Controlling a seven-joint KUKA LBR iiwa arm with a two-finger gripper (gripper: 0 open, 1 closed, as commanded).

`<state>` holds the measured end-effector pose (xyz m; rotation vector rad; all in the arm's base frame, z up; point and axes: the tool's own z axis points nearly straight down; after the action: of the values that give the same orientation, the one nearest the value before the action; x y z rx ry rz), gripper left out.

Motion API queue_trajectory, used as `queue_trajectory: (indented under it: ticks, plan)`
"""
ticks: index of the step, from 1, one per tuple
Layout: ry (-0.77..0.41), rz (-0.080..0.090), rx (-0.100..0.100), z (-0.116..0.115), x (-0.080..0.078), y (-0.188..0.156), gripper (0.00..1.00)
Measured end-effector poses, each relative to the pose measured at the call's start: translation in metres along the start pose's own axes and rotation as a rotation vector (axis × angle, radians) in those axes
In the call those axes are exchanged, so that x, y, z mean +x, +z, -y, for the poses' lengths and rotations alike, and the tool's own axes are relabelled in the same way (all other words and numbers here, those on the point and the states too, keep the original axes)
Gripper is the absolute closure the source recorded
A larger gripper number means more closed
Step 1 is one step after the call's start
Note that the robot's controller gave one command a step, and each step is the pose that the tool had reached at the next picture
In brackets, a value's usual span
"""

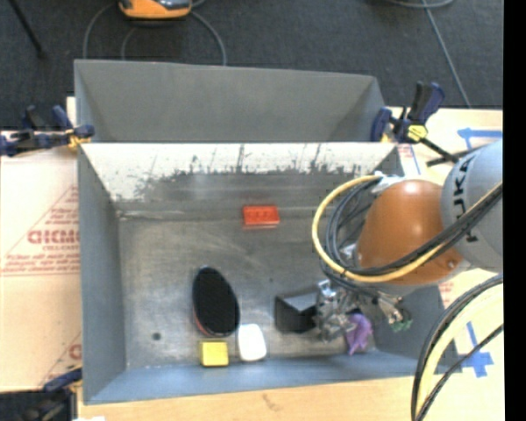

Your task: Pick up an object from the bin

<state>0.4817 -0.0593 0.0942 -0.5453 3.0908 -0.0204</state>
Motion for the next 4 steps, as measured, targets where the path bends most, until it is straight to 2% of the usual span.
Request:
queue_trajectory:
  ticks: [1, 2, 3, 4]
  plan:
    - [-0.020, -0.003, -0.001, 0.001, -0.002, 0.000, 1.00]
    - [-0.022, 0.005, -0.011, -0.001, -0.019, -0.143, 1.00]
    - [-0.021, 0.003, -0.013, -0.001, -0.019, -0.142, 0.00]
    - [-0.020, 0.003, -0.013, -0.001, -0.019, -0.142, 0.00]
